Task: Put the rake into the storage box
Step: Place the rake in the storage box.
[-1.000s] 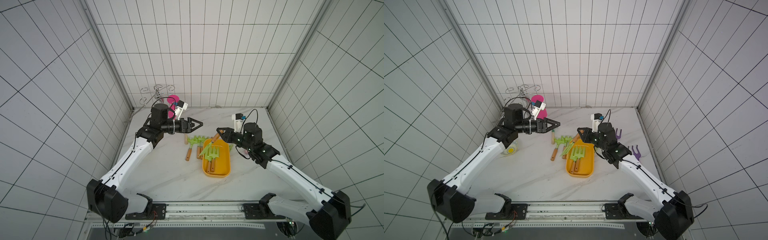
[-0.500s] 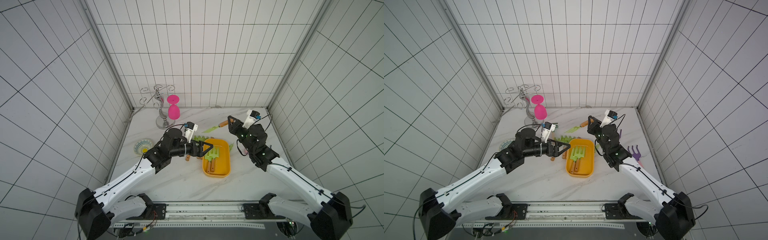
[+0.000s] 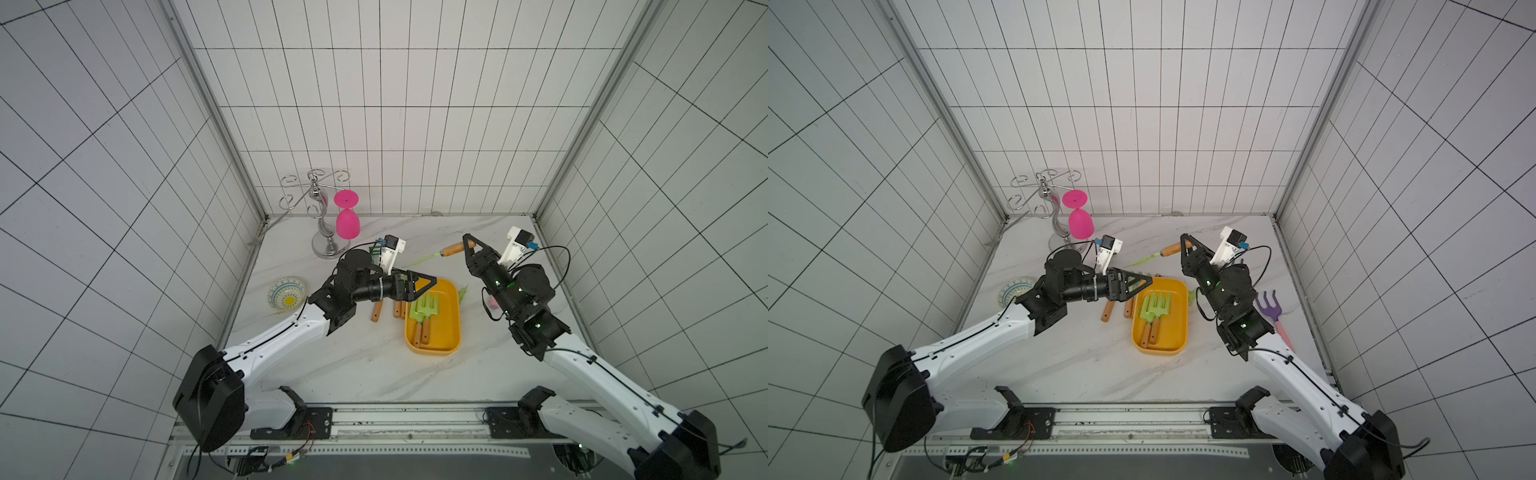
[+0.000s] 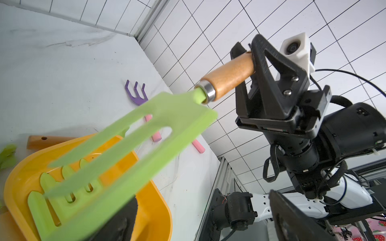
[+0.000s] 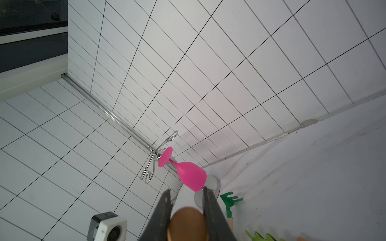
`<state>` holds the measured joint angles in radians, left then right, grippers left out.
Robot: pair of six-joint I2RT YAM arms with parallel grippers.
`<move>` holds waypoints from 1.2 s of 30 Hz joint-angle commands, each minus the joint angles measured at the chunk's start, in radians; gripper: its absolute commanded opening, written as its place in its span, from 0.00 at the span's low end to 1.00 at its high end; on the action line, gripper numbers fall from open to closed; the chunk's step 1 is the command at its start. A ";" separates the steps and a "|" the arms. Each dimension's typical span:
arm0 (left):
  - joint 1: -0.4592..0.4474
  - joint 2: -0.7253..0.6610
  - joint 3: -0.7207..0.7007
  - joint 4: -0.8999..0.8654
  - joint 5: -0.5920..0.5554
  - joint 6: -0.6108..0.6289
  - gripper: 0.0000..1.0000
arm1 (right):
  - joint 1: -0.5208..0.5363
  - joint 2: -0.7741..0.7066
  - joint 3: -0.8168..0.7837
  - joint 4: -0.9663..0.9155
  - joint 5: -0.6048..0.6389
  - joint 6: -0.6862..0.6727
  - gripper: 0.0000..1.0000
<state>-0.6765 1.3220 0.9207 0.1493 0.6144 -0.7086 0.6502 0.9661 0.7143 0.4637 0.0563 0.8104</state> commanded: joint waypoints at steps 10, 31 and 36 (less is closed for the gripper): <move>0.009 0.020 0.043 0.121 -0.015 -0.071 0.99 | 0.018 -0.081 -0.035 0.001 -0.158 -0.083 0.00; 0.018 -0.018 0.193 -0.099 -0.020 -0.632 0.99 | 0.173 0.118 0.017 0.325 0.225 -0.749 0.00; 0.027 -0.011 0.176 -0.094 -0.036 -0.846 0.95 | 0.262 0.194 0.024 0.454 0.277 -0.895 0.00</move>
<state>-0.6544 1.3102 1.1034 0.0700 0.6037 -1.3903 0.8616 1.1442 0.6907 0.7494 0.2729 0.0525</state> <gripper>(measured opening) 0.954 0.252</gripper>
